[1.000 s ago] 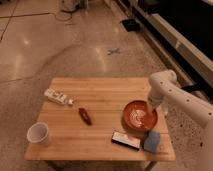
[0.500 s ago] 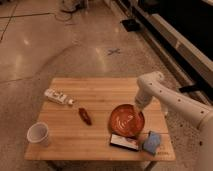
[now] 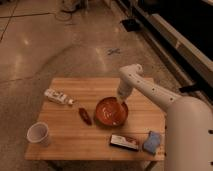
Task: Drag the ceramic bowl in a circle
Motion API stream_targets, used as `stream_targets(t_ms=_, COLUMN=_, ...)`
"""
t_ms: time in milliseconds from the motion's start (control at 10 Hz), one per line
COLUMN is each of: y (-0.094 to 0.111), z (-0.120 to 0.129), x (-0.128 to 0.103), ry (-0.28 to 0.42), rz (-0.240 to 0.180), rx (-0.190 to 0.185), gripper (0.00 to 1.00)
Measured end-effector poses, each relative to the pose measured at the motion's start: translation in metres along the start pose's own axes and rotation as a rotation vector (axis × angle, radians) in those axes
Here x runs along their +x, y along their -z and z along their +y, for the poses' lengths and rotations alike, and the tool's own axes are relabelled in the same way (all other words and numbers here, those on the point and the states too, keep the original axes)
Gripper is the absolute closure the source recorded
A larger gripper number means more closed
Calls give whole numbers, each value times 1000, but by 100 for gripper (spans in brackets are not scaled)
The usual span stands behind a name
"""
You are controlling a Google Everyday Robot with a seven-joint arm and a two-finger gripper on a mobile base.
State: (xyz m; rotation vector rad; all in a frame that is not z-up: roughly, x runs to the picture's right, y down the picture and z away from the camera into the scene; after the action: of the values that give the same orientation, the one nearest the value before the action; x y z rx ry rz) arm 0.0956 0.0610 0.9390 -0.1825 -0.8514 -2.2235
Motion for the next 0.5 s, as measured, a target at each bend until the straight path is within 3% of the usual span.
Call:
stream_targets(t_ms=300, y=12, z=46, x=3, ry=-28, rz=-11, rx=-59, gripper=100)
stream_targets(t_ms=500, y=19, z=77, x=-20, ry=-78, rz=-28, rx=-91, gripper=100)
